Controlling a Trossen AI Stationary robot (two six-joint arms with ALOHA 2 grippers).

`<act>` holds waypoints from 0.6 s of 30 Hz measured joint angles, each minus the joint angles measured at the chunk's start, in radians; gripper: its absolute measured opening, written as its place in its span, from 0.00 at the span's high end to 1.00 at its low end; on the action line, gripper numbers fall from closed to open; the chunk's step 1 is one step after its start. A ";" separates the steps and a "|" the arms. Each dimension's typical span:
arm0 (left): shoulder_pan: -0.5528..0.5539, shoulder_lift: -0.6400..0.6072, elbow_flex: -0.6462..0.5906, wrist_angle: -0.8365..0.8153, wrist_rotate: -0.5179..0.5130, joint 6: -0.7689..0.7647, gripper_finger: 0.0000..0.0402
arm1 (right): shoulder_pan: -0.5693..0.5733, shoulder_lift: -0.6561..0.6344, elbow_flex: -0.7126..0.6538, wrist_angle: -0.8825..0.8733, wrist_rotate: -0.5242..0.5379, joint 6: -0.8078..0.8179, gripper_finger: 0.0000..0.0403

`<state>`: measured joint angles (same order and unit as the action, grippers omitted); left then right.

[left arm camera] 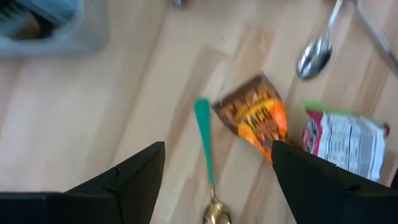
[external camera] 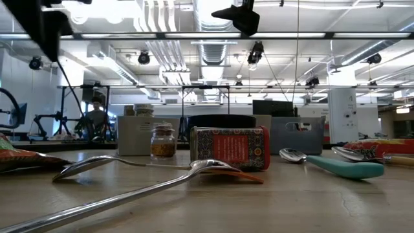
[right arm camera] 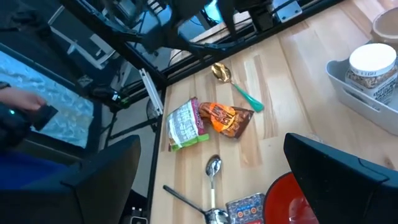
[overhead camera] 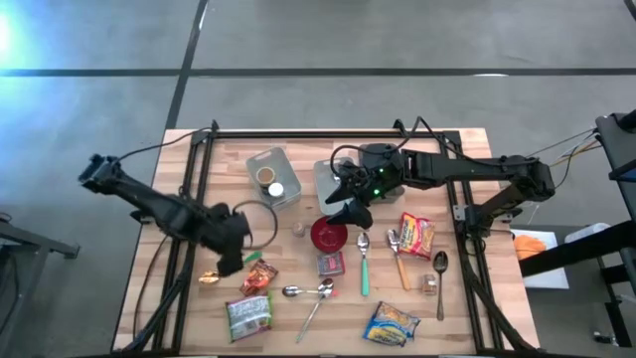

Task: Pick & Place Food Item
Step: Put the green spoon into the right white bin

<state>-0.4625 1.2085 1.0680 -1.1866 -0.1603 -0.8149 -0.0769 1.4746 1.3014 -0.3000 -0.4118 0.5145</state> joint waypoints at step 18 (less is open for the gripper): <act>-0.170 0.110 -0.189 0.136 0.162 -0.232 0.27 | 0.002 0.000 0.000 -0.001 -0.005 0.006 0.03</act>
<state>-0.6324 1.3185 0.8788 -1.0504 0.0014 -1.0472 -0.0750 1.4746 1.3014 -0.3013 -0.4172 0.5205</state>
